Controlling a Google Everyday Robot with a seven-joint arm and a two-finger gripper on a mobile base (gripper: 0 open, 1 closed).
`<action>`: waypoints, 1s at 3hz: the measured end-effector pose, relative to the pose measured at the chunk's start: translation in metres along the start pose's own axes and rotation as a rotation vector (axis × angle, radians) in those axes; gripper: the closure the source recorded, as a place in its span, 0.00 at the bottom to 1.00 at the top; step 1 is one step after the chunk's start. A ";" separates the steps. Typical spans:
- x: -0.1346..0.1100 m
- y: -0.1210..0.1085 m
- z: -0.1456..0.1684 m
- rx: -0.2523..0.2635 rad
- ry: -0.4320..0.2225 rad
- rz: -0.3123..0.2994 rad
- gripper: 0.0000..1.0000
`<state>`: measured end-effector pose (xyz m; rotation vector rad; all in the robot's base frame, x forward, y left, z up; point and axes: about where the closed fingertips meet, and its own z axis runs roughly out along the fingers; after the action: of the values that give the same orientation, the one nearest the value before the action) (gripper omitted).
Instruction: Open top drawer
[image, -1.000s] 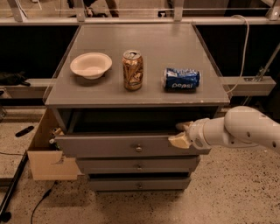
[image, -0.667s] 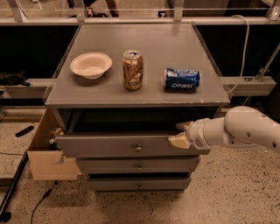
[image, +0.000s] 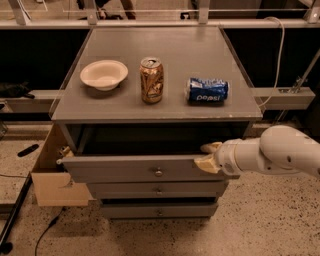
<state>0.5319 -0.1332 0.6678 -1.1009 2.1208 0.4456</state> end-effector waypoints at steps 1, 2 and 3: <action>0.000 0.001 -0.002 0.000 0.000 0.000 1.00; 0.002 0.003 -0.004 -0.001 -0.001 0.002 1.00; 0.002 0.003 -0.004 -0.001 -0.001 0.002 0.81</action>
Offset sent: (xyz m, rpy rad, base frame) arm -0.3679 -0.1453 -0.0225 0.0983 0.0747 -0.0192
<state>0.5272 -0.1350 0.6695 -1.0998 2.1213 0.4482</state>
